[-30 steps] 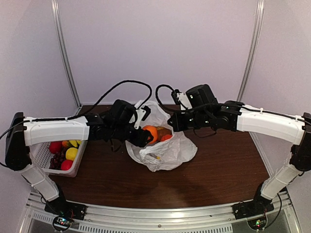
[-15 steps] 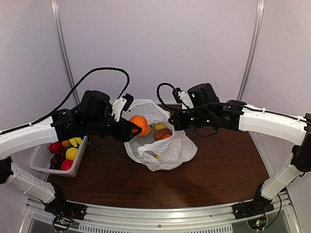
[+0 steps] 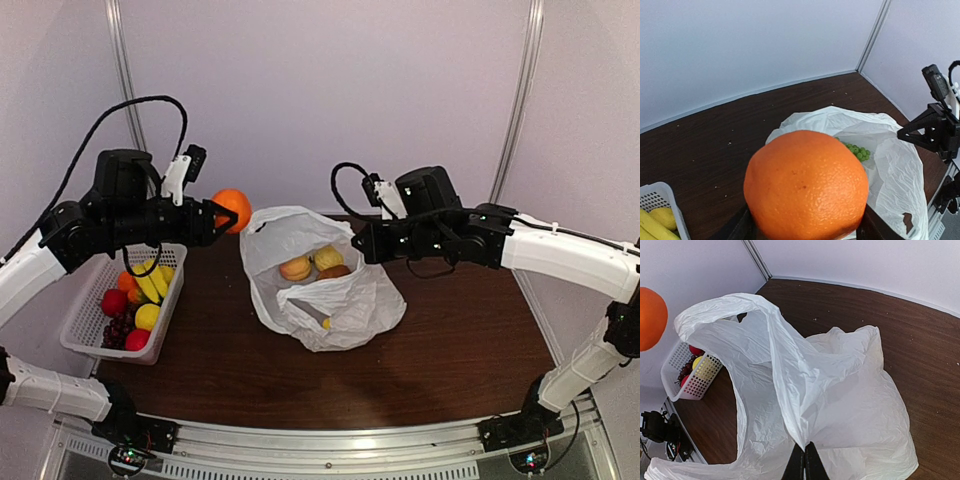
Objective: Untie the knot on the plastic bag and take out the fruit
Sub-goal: Pick up the fake fruit from the takeout bag, then place the fake fruit in the bin.
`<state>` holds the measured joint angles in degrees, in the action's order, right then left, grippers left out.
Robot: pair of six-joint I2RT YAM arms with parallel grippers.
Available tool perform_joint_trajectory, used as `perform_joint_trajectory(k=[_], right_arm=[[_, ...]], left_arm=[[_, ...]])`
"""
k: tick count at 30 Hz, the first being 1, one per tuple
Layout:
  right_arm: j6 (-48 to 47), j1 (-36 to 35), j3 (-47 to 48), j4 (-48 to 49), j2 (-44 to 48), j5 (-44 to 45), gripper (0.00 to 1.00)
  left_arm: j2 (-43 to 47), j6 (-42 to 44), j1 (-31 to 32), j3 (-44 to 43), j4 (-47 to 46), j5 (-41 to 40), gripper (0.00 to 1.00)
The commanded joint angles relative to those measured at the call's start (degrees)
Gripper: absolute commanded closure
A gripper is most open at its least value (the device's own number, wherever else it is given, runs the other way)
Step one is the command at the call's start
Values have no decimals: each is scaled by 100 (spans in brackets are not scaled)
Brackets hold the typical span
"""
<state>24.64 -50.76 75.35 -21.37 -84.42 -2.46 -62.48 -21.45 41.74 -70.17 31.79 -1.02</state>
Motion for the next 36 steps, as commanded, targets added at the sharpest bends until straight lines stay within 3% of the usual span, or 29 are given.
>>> perform_joint_trajectory(k=[1,8,22,28,36], right_arm=[[-3,-4,-83,-141,235,162,100],[1,-4,-108,-280,371,220,100],[49,-9,-301,-290,608,350,100],[41,-4,-327,-271,638,344,100],[54,-4,-419,-134,700,299,100]], left_arm=[[148,-52,-589,-59,420,272,53],[368,-152,-1893,494,465,805,53],[1011,-743,-4550,2112,540,767,49],[1082,-699,-5118,2784,319,549,50],[706,-865,-5133,2933,103,-49,50]])
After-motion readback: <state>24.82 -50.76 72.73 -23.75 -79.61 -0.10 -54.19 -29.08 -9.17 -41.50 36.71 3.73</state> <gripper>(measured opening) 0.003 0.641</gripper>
